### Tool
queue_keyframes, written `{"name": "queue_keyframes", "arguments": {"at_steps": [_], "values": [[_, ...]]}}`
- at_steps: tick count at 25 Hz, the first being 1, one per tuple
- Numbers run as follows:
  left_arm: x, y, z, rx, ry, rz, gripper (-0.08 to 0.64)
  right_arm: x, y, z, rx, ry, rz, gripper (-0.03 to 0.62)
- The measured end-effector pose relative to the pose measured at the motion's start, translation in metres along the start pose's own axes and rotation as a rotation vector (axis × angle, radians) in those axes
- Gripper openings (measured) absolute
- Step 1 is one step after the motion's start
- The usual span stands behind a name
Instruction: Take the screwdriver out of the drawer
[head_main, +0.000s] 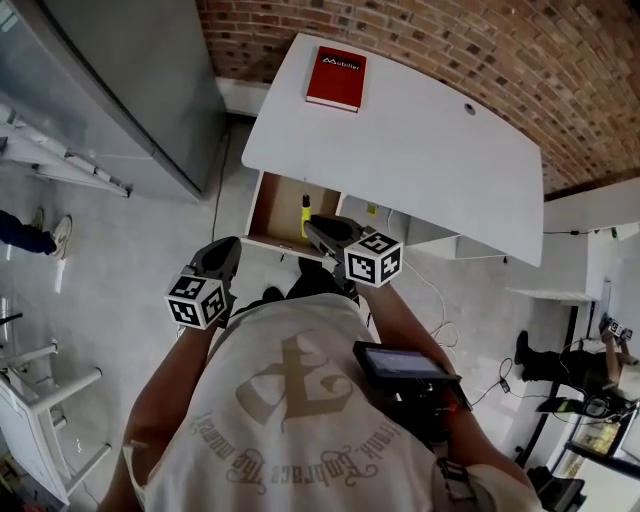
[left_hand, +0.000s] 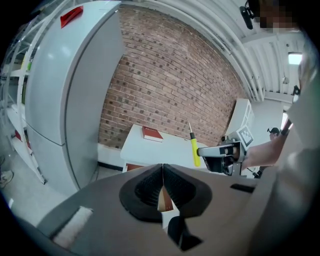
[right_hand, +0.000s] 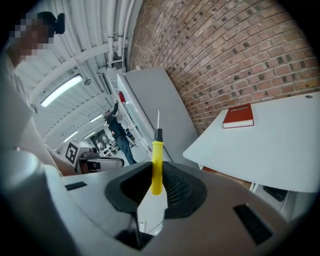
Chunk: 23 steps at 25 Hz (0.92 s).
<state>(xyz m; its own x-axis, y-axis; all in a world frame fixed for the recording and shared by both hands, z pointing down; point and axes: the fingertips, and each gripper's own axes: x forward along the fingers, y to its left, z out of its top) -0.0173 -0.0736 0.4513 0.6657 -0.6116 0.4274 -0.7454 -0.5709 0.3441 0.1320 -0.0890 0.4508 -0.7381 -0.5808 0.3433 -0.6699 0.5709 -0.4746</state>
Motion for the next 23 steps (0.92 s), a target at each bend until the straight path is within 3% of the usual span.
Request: {"name": "queue_keyframes", "arguments": {"at_steps": [8,23], "values": [[0.007,-0.007,0.014,0.035,-0.020,-0.050,0.008,-0.016,0.010,0.015,0.014,-0.094,-0.020,0.055],[0.014,-0.017,0.020,0.055,-0.023,-0.105,0.008,-0.034,0.014,0.016,0.050,-0.158,-0.055,0.055]]}}
